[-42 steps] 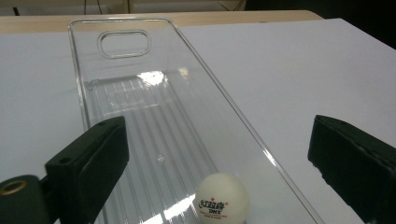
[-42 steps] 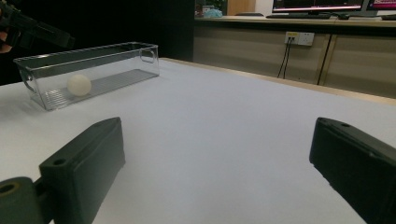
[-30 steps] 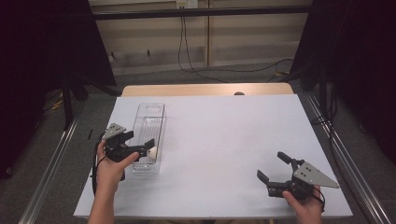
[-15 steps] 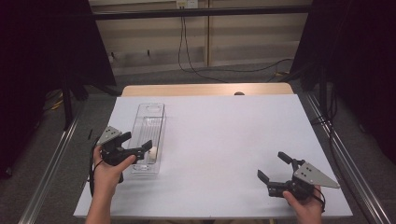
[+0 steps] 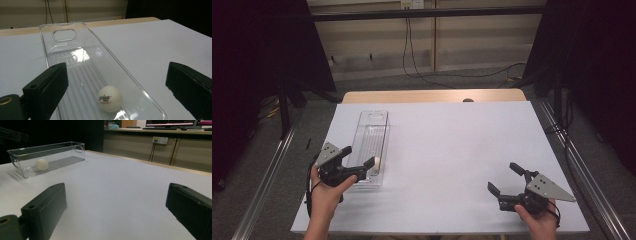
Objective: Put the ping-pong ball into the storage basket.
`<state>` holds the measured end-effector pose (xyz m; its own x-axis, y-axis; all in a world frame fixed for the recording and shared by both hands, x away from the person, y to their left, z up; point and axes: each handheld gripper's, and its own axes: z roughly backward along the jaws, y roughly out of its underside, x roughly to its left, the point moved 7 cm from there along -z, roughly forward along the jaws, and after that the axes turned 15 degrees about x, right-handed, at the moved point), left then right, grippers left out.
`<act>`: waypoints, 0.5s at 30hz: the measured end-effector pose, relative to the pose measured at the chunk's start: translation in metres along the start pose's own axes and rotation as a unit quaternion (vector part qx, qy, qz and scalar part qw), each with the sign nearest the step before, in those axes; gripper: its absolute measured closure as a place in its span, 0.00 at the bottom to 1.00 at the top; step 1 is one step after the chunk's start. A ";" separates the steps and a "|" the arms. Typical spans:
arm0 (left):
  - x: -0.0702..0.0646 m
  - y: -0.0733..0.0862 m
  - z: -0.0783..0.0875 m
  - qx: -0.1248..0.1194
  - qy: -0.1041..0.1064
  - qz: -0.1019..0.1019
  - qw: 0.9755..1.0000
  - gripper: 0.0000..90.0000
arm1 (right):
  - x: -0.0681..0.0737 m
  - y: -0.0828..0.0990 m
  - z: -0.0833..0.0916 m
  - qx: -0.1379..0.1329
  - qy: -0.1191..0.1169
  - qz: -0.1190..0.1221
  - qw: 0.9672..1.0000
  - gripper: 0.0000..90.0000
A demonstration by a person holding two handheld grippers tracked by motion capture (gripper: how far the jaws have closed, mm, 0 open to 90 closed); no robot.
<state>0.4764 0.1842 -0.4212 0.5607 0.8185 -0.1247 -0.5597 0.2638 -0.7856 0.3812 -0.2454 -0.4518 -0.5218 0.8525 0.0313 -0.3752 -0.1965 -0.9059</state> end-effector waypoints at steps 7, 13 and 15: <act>-0.009 0.010 0.009 -0.023 0.000 -0.013 1.000 0.05 | 0.000 0.000 0.000 0.000 0.000 0.000 1.000 0.03; -0.012 0.020 0.017 -0.043 0.008 -0.007 0.999 0.04 | 0.000 0.000 0.000 0.000 0.001 0.000 1.000 0.03; -0.012 0.021 0.018 -0.052 0.009 -0.007 0.999 0.04 | 0.001 0.000 0.000 0.000 -0.001 0.003 1.000 0.03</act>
<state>0.4473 0.1892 -0.4256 0.5794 0.8056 -0.1239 -0.4866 0.2199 -0.8455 0.3806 -0.2451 -0.4517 -0.5256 0.8503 0.0274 -0.3718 -0.2006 -0.9064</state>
